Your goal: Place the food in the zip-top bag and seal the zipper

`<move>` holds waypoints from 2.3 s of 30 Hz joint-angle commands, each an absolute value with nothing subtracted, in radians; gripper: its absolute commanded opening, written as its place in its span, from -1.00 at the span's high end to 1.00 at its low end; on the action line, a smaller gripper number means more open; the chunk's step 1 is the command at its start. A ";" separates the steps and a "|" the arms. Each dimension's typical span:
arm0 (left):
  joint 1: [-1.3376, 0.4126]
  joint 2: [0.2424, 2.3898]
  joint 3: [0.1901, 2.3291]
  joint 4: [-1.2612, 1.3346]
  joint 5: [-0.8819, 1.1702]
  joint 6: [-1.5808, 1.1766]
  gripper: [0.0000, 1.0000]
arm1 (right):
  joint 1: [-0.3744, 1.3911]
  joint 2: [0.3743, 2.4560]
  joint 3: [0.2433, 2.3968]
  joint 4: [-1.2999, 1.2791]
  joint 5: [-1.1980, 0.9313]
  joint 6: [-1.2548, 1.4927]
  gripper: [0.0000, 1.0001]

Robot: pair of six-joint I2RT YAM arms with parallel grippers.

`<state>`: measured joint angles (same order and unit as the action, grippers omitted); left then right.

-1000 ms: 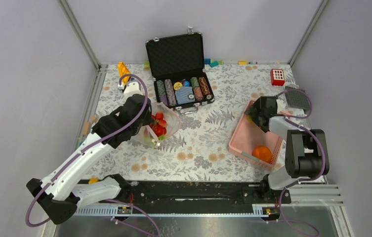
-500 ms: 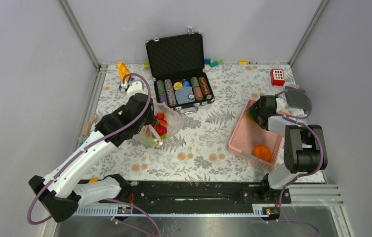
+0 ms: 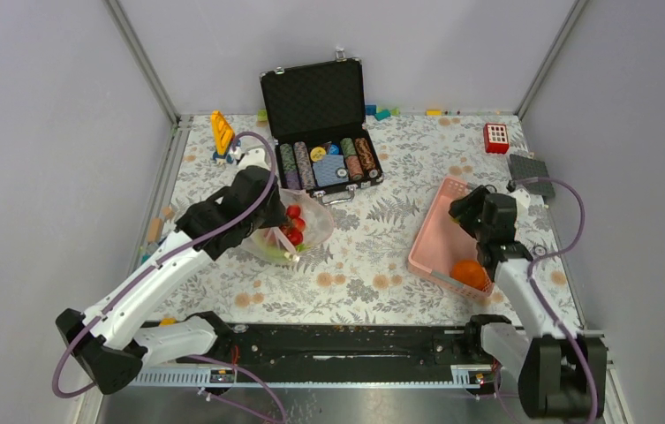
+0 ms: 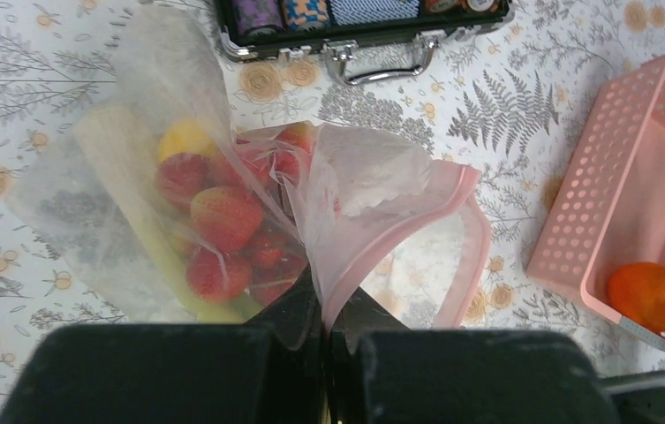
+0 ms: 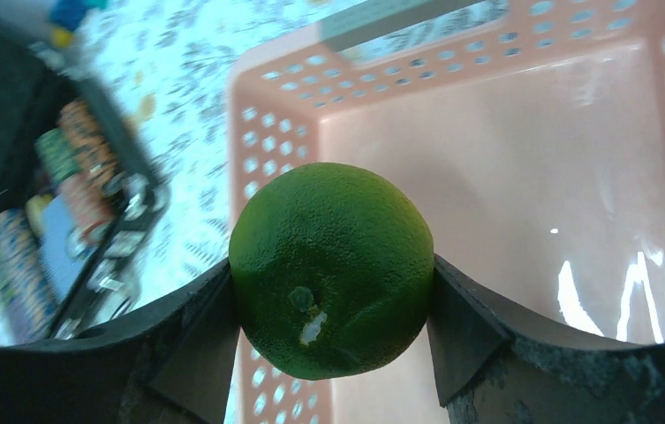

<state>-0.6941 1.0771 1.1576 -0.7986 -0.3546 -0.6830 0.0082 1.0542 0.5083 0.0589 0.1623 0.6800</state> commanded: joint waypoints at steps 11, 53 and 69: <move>-0.836 1.178 1.258 -0.716 -0.241 -0.656 1.00 | 0.007 0.657 0.404 0.236 -0.667 0.743 0.03; -0.930 1.180 1.279 -0.632 -0.182 -0.646 1.00 | 0.917 1.152 0.965 -0.193 0.198 0.625 -0.99; -0.929 1.187 1.292 -0.629 -0.208 -0.660 1.00 | 0.925 1.036 1.030 -0.188 0.185 0.519 -0.99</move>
<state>-0.9249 1.2182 1.2716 -0.7086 -0.1841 -0.6479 0.9165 1.0779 1.0019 -0.2134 0.1650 0.5659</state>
